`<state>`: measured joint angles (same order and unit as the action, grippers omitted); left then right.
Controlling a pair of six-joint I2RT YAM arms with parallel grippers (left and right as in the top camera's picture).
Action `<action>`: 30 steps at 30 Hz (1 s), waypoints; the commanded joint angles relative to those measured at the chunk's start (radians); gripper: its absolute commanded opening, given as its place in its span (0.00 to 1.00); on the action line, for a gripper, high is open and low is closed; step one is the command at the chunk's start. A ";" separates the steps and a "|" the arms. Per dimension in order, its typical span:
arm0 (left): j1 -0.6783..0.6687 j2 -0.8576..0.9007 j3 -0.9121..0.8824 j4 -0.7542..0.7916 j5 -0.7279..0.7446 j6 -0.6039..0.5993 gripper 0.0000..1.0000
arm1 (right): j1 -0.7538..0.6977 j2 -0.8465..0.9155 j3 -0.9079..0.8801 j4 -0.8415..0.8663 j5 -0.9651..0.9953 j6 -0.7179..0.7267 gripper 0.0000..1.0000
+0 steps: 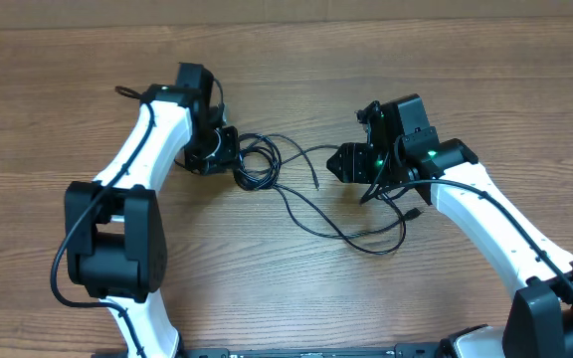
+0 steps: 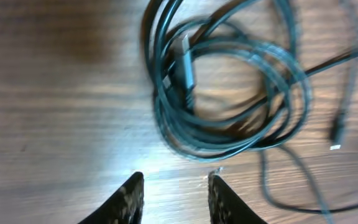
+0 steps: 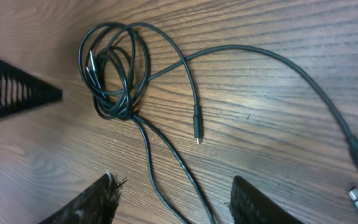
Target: Untangle cables
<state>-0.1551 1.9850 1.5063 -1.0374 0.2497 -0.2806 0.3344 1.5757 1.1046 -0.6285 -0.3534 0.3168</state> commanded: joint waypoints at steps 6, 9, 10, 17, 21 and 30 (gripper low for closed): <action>-0.031 -0.023 -0.019 0.024 -0.130 -0.010 0.32 | 0.020 -0.002 0.000 0.021 -0.008 0.081 0.56; -0.029 -0.023 -0.035 0.066 -0.129 -0.041 0.30 | 0.020 -0.001 -0.001 0.017 -0.008 0.090 0.51; -0.029 -0.023 -0.045 0.086 -0.127 -0.051 0.31 | 0.020 -0.001 -0.003 0.018 -0.008 0.105 0.51; -0.035 -0.022 -0.145 0.208 -0.089 -0.145 0.33 | 0.020 0.000 -0.043 0.058 -0.007 0.182 0.52; -0.035 -0.022 -0.175 0.311 -0.088 -0.177 0.11 | 0.029 0.003 -0.089 0.097 -0.009 0.186 0.52; -0.035 -0.022 -0.176 0.301 0.158 -0.105 0.04 | 0.134 0.004 -0.206 0.305 -0.015 0.365 0.56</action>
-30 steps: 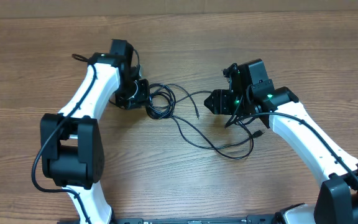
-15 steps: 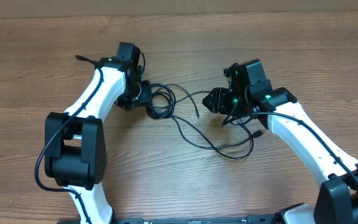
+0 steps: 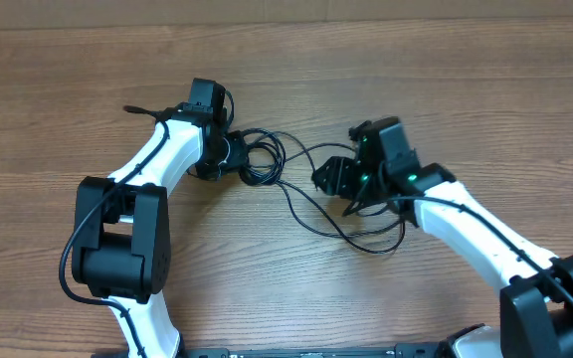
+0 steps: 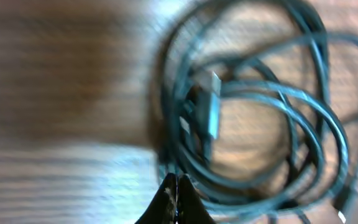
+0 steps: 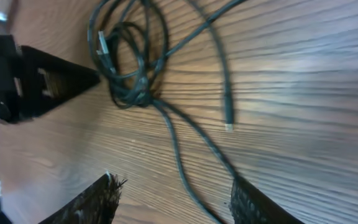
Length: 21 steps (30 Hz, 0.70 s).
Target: Untangle cables
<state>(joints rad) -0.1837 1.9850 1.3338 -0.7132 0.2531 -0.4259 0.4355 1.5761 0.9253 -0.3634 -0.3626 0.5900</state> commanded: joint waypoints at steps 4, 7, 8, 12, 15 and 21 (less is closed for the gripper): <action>-0.006 -0.022 -0.003 -0.050 0.290 0.040 0.04 | 0.086 0.005 -0.043 0.087 0.014 0.092 0.55; -0.006 -0.022 -0.003 -0.005 0.309 0.037 0.04 | 0.129 0.005 -0.043 0.085 0.074 0.095 0.50; -0.005 -0.022 -0.003 0.021 0.289 0.036 0.04 | 0.141 0.005 -0.043 0.085 0.087 0.095 0.50; -0.005 -0.022 -0.003 0.070 0.161 -0.053 0.39 | 0.178 0.005 -0.043 0.086 0.152 0.095 0.61; -0.007 -0.022 -0.003 0.084 0.043 -0.088 0.57 | 0.194 0.005 -0.044 0.085 0.232 0.095 0.72; -0.005 -0.022 -0.003 0.120 -0.086 -0.087 0.43 | 0.198 0.006 -0.044 0.100 0.279 0.095 0.72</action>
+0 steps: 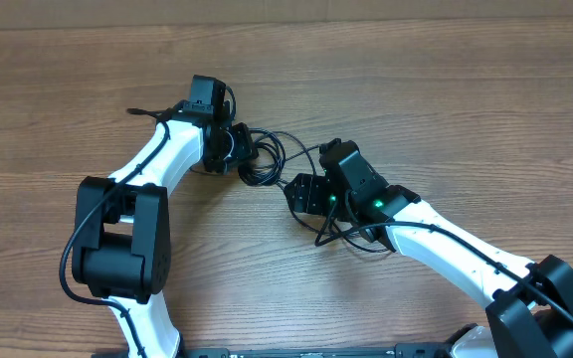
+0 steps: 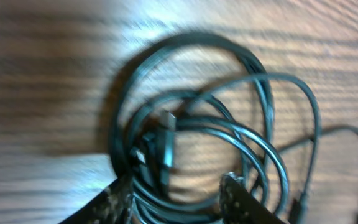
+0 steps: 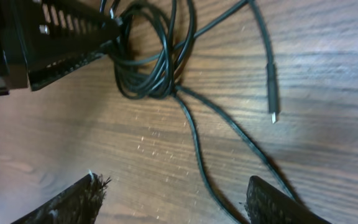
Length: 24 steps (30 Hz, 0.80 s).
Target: Untangle cables
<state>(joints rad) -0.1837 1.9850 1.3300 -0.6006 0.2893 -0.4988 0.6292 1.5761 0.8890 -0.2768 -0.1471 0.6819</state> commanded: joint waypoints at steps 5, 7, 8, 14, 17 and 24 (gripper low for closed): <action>-0.005 -0.022 0.000 -0.002 -0.137 -0.014 0.41 | 0.005 0.027 -0.008 0.042 0.104 0.003 0.72; -0.005 -0.022 0.000 -0.014 -0.147 -0.002 0.41 | 0.005 0.044 -0.008 0.061 0.105 0.003 0.72; -0.005 -0.022 0.000 -0.020 -0.162 -0.003 0.44 | 0.005 0.061 -0.008 0.077 0.105 0.003 0.72; -0.010 -0.022 0.000 -0.023 -0.188 -0.004 0.34 | 0.005 0.149 -0.008 0.158 0.087 0.029 0.72; -0.018 -0.022 0.000 -0.023 -0.188 -0.004 0.31 | 0.005 0.164 -0.008 0.174 0.079 0.029 0.71; -0.047 -0.016 -0.002 -0.011 -0.195 -0.004 0.27 | 0.005 0.164 -0.008 0.179 0.093 0.029 0.71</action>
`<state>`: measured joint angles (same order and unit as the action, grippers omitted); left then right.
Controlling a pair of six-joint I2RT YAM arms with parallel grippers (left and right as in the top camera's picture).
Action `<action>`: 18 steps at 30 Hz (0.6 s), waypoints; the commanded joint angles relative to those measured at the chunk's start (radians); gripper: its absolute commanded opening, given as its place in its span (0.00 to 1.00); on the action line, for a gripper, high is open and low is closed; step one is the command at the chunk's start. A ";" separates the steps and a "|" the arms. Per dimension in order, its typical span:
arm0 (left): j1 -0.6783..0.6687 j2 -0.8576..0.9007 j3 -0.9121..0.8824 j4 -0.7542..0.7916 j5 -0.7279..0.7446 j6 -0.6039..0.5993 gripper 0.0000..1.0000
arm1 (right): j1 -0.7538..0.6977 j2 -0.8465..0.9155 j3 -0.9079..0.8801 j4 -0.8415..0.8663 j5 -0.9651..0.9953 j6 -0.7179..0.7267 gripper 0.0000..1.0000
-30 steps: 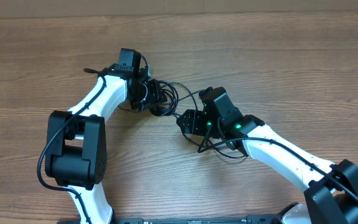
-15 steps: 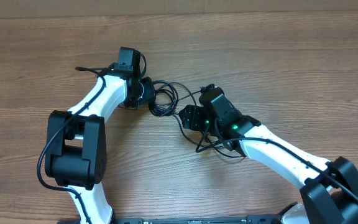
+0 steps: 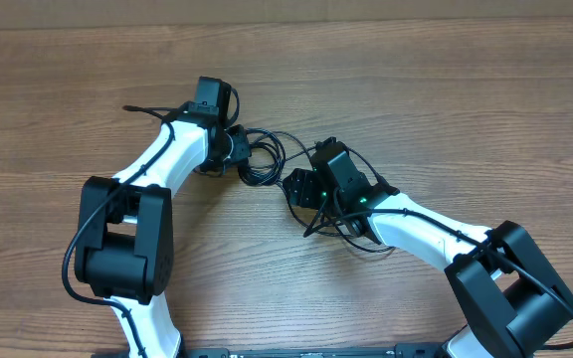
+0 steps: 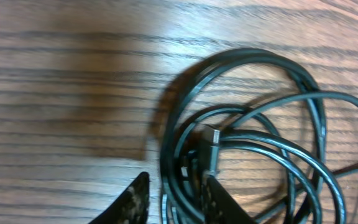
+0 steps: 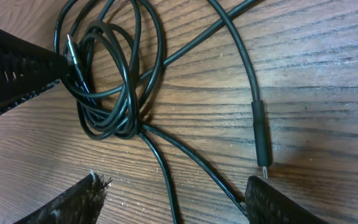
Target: Untangle cables
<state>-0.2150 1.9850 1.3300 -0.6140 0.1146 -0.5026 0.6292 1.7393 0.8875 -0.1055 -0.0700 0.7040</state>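
A black cable coil (image 3: 260,159) lies tangled on the wooden table, and loose strands (image 3: 366,242) trail from it to the right. In the left wrist view the coil (image 4: 253,124) holds a plug (image 4: 209,146). My left gripper (image 4: 174,199) is open, and the coil's left strands run between its fingers (image 4: 135,198). In the overhead view the left gripper (image 3: 235,151) is at the coil's left edge. My right gripper (image 5: 173,199) is wide open low over two strands (image 5: 166,171) leaving the coil (image 5: 104,81). It sits just right of the coil in the overhead view (image 3: 293,189).
A free cable end with a small plug (image 5: 261,140) lies near my right gripper's right finger (image 5: 291,202). The left gripper's black finger (image 5: 11,68) enters the right wrist view at the left. The tabletop (image 3: 466,89) is bare wood grain.
My left gripper's fingers have come closer together and now straddle the coil's left strands. My right gripper has moved slightly closer to the coil and is still wide open.
At first my left gripper was open just short of the coil, and my right gripper was open well to the right. Then the left was shut at the coil's edge while the right had moved left. Later the left was open over the coil. Both now sit at the coil.
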 commanded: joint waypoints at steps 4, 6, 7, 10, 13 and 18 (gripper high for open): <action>-0.029 -0.003 -0.004 0.009 -0.073 -0.011 0.24 | 0.005 0.002 -0.006 0.008 0.018 0.006 0.71; -0.029 0.003 -0.004 0.010 -0.081 -0.011 0.24 | 0.005 0.002 -0.006 0.008 0.018 0.006 0.71; -0.029 0.006 -0.004 0.010 -0.081 -0.011 0.21 | 0.005 0.002 -0.006 0.008 0.018 0.006 0.71; -0.029 0.011 -0.005 0.010 -0.081 -0.011 0.13 | 0.005 0.002 -0.006 0.007 0.017 0.006 0.71; -0.029 0.011 -0.005 -0.003 -0.027 -0.011 0.04 | 0.005 0.002 -0.006 0.007 0.017 0.006 0.71; -0.020 0.011 -0.005 -0.032 0.118 -0.011 0.04 | 0.005 0.002 -0.006 0.007 0.017 0.006 0.71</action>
<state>-0.2359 1.9850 1.3300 -0.6430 0.1131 -0.5106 0.6292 1.7393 0.8875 -0.1047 -0.0662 0.7071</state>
